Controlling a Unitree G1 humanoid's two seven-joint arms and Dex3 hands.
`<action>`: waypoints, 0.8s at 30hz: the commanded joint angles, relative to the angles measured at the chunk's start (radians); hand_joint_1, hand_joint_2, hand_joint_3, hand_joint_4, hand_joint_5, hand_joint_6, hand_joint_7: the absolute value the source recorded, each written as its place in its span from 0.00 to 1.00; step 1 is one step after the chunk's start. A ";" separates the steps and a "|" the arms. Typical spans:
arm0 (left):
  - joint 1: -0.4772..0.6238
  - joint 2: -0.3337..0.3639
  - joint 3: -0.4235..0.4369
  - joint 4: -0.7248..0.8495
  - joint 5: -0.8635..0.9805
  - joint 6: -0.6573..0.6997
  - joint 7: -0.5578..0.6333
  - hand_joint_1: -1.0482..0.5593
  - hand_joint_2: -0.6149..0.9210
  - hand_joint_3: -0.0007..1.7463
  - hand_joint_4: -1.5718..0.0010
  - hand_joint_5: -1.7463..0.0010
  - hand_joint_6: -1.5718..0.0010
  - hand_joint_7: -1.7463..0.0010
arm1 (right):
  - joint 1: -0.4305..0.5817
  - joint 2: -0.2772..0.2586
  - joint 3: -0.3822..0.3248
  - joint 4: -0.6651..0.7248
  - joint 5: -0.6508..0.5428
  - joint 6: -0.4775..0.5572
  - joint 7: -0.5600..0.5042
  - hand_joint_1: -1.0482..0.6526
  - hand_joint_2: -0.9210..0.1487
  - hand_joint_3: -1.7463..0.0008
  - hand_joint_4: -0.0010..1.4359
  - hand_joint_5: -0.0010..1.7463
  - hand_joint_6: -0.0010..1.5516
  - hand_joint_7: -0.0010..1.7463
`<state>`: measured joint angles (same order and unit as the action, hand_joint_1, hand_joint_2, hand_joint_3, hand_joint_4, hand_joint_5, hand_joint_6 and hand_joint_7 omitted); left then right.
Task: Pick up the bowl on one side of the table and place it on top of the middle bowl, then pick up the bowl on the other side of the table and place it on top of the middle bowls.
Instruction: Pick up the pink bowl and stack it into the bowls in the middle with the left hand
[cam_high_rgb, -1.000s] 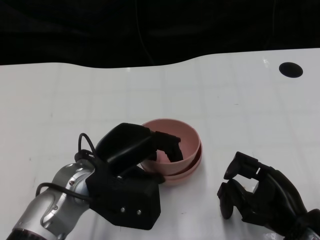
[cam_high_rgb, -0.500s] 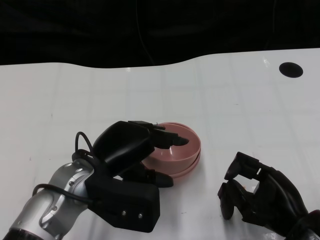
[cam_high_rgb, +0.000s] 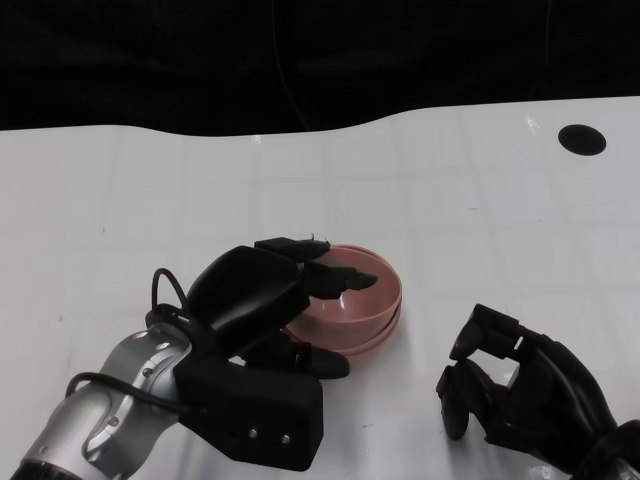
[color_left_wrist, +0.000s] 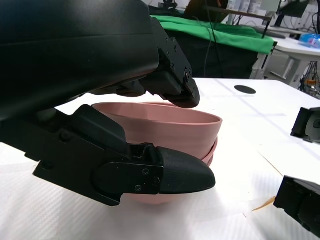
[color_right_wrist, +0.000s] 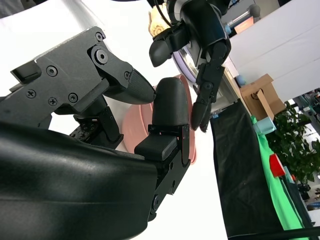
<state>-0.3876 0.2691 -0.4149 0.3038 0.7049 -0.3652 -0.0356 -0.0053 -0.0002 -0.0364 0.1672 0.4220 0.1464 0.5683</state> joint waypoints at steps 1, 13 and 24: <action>0.014 0.019 -0.011 0.009 0.024 0.010 0.026 0.07 1.00 0.28 0.85 1.00 0.69 1.00 | 0.000 -0.015 -0.018 -0.009 0.023 0.024 0.002 0.49 0.30 0.43 0.65 1.00 0.52 0.90; 0.029 0.027 -0.054 0.090 0.090 -0.005 0.141 0.05 1.00 0.40 0.97 1.00 0.80 1.00 | 0.002 -0.018 -0.021 -0.028 0.017 0.046 -0.002 0.52 0.31 0.36 0.65 1.00 0.52 0.86; 0.012 0.030 -0.079 0.176 0.093 -0.021 0.189 0.02 1.00 0.49 1.00 1.00 0.84 1.00 | -0.006 -0.020 -0.024 -0.008 0.010 0.030 0.012 0.51 0.37 0.29 0.65 1.00 0.49 0.91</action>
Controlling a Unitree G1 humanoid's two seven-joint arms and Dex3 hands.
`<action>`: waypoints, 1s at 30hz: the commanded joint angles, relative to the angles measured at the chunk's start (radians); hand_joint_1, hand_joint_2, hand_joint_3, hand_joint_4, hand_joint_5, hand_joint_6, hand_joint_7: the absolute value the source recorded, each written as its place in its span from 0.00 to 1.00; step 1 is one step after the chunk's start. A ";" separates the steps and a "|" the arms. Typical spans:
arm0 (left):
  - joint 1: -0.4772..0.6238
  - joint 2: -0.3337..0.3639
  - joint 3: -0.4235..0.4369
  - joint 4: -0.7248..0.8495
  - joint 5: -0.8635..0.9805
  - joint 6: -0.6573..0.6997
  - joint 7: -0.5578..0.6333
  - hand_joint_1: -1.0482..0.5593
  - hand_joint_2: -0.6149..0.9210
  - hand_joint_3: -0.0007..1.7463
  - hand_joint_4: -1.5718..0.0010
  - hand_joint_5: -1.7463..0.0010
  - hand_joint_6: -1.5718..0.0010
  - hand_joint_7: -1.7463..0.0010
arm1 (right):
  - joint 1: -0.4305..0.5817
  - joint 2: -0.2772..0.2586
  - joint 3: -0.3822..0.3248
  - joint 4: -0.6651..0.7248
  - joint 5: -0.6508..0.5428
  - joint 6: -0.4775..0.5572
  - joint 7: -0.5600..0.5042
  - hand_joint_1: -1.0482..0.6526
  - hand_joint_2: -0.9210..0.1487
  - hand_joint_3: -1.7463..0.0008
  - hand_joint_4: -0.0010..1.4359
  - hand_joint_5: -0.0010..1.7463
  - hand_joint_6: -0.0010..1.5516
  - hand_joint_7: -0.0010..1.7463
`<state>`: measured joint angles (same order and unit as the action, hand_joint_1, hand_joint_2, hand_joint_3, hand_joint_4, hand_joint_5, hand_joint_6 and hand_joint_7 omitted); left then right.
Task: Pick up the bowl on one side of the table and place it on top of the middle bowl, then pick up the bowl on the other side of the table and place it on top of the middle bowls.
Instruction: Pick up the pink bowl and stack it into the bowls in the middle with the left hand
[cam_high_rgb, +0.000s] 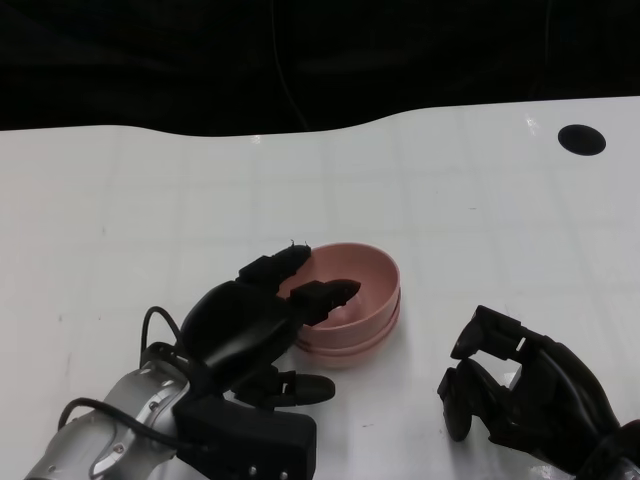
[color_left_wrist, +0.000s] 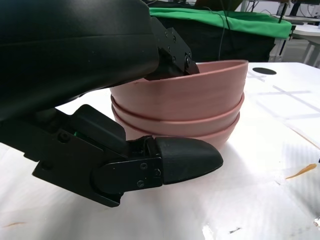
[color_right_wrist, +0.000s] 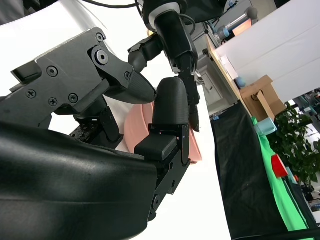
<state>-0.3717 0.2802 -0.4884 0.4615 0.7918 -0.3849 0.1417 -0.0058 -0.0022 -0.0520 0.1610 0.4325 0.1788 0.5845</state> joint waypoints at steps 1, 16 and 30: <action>-0.003 0.019 -0.007 0.021 0.007 0.001 0.013 0.02 1.00 0.49 1.00 1.00 0.85 1.00 | -0.006 -0.019 -0.010 0.002 0.002 -0.001 0.000 0.51 0.37 0.29 0.65 1.00 0.49 0.91; 0.012 -0.028 0.062 0.091 -0.159 -0.252 0.176 0.14 1.00 0.35 0.89 0.97 0.73 0.98 | 0.000 -0.022 -0.014 -0.008 0.001 0.001 -0.001 0.51 0.39 0.28 0.65 1.00 0.48 0.92; 0.178 -0.090 0.243 -0.104 -0.708 -0.325 -0.117 0.30 1.00 0.31 0.56 0.87 0.55 0.96 | -0.012 -0.024 -0.018 -0.005 0.007 0.024 0.004 0.51 0.39 0.28 0.65 1.00 0.48 0.92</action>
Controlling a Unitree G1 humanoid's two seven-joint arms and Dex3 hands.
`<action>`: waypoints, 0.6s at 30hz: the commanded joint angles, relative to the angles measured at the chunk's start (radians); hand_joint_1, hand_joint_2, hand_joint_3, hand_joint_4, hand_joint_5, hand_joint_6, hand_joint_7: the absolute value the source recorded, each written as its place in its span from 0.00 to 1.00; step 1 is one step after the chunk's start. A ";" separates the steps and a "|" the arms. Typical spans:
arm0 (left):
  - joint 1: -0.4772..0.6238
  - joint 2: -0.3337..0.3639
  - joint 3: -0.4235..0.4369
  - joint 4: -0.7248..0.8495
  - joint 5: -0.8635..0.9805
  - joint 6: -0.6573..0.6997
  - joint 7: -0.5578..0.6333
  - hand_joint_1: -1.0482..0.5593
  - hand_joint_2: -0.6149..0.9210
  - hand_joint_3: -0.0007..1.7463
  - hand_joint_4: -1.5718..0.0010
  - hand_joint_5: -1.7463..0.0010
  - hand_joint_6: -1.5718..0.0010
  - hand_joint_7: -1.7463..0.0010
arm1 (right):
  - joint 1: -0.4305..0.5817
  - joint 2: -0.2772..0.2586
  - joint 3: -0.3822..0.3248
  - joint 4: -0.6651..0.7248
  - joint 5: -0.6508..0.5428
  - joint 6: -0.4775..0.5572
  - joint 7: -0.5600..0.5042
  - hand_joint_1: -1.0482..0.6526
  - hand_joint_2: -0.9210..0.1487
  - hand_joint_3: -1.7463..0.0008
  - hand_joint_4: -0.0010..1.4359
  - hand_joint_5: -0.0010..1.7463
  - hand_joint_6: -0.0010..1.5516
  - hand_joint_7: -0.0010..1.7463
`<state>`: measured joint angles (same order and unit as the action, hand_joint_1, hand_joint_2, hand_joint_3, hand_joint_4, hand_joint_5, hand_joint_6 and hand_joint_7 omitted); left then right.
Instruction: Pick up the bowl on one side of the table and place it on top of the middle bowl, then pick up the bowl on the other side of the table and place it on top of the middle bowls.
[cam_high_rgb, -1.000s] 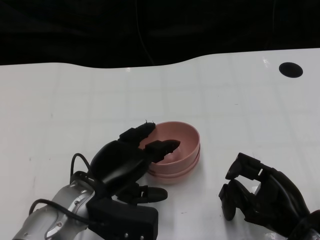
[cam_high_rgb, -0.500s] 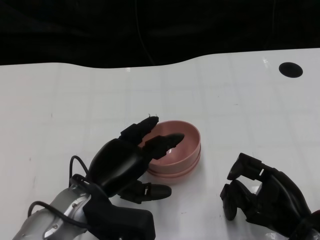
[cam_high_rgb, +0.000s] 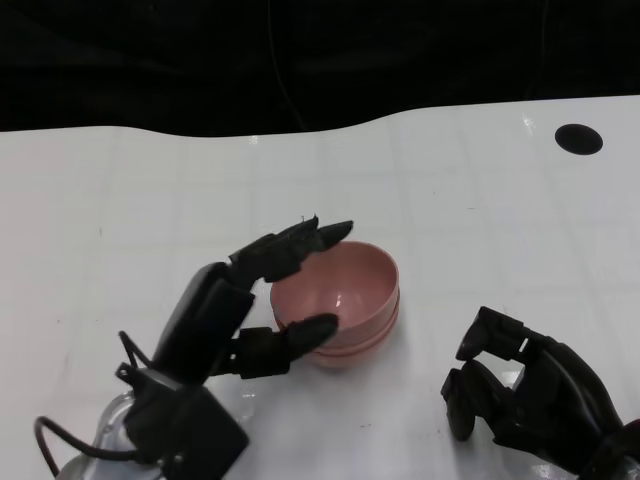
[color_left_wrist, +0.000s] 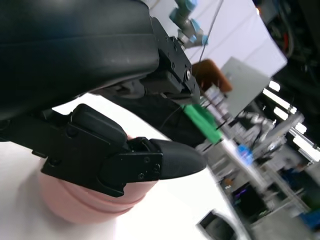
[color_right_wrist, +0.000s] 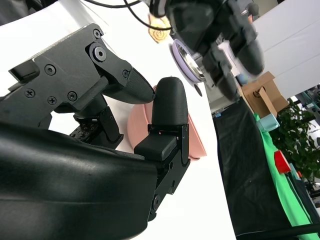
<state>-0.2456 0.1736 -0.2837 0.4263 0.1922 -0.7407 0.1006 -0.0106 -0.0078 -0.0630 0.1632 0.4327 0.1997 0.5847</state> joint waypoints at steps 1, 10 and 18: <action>0.079 0.012 0.051 -0.108 -0.190 0.067 -0.126 0.30 1.00 0.32 0.54 0.86 0.53 0.95 | -0.008 -0.020 -0.008 -0.003 0.008 0.002 0.006 0.51 0.39 0.28 0.65 1.00 0.48 0.92; 0.290 -0.004 0.222 -0.417 -0.705 0.457 -0.363 0.44 0.98 0.35 0.63 0.22 0.36 0.88 | -0.017 -0.031 -0.025 0.022 0.020 -0.002 0.025 0.51 0.40 0.28 0.65 1.00 0.48 0.93; 0.399 0.041 0.370 -0.473 -0.846 0.662 -0.505 0.53 0.72 0.76 0.52 0.00 0.54 0.10 | -0.038 -0.055 -0.056 0.068 0.026 -0.011 0.059 0.50 0.40 0.29 0.65 1.00 0.47 0.93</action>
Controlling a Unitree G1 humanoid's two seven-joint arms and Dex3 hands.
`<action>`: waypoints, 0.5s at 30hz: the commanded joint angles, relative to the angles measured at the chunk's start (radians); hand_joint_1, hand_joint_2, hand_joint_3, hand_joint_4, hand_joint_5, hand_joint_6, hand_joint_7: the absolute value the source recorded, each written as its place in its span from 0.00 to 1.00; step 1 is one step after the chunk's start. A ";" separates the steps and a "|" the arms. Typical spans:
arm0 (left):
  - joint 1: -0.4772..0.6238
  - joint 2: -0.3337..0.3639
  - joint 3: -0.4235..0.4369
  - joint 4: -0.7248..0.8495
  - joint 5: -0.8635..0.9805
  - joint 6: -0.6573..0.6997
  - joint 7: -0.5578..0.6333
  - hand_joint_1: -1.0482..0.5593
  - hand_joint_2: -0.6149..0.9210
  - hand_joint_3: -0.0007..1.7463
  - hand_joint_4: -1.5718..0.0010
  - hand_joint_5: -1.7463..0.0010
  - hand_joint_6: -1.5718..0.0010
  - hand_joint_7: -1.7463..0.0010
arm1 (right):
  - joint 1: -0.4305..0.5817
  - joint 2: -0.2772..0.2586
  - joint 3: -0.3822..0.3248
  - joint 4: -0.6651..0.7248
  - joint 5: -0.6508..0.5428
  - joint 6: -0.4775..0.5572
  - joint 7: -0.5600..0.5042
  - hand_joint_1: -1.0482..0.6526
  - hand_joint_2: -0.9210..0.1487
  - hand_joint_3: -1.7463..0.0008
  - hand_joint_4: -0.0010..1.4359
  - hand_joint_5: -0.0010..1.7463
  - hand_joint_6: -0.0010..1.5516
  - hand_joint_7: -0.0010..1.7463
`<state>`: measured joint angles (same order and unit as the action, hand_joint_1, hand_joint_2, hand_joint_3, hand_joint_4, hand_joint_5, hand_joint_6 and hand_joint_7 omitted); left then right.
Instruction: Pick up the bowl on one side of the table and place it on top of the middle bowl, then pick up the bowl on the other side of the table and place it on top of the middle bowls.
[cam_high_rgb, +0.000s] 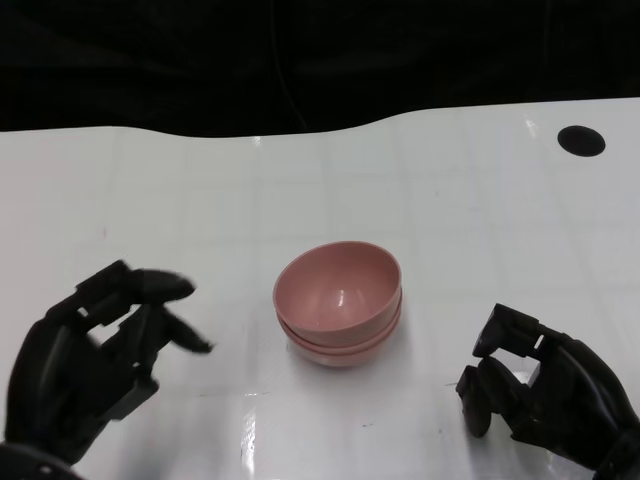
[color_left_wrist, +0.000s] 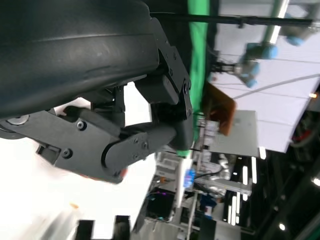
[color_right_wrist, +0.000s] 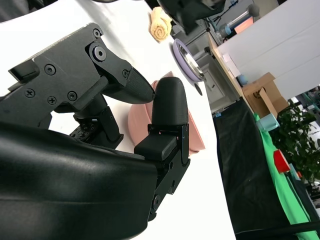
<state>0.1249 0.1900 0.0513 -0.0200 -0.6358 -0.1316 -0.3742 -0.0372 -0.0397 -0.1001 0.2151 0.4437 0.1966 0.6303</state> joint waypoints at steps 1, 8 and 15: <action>0.034 0.025 0.045 -0.033 -0.020 0.070 -0.037 0.53 0.72 0.77 0.51 0.00 0.54 0.08 | -0.014 -0.024 -0.022 0.021 0.016 -0.007 0.016 0.50 0.40 0.29 0.65 1.00 0.47 0.93; 0.081 0.025 0.109 0.024 -0.025 0.119 -0.168 0.58 0.74 0.80 0.47 0.00 0.57 0.00 | -0.031 -0.037 -0.037 0.071 0.017 -0.033 0.054 0.50 0.39 0.29 0.64 1.00 0.46 0.93; 0.068 -0.006 0.123 0.128 -0.001 0.109 -0.235 0.58 0.75 0.79 0.45 0.00 0.56 0.00 | -0.026 -0.045 -0.041 0.072 0.008 -0.033 0.047 0.50 0.39 0.30 0.65 1.00 0.46 0.94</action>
<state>0.1978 0.1850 0.1554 0.0884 -0.6411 -0.0182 -0.5923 -0.0646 -0.0670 -0.1299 0.2886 0.4463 0.1749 0.6763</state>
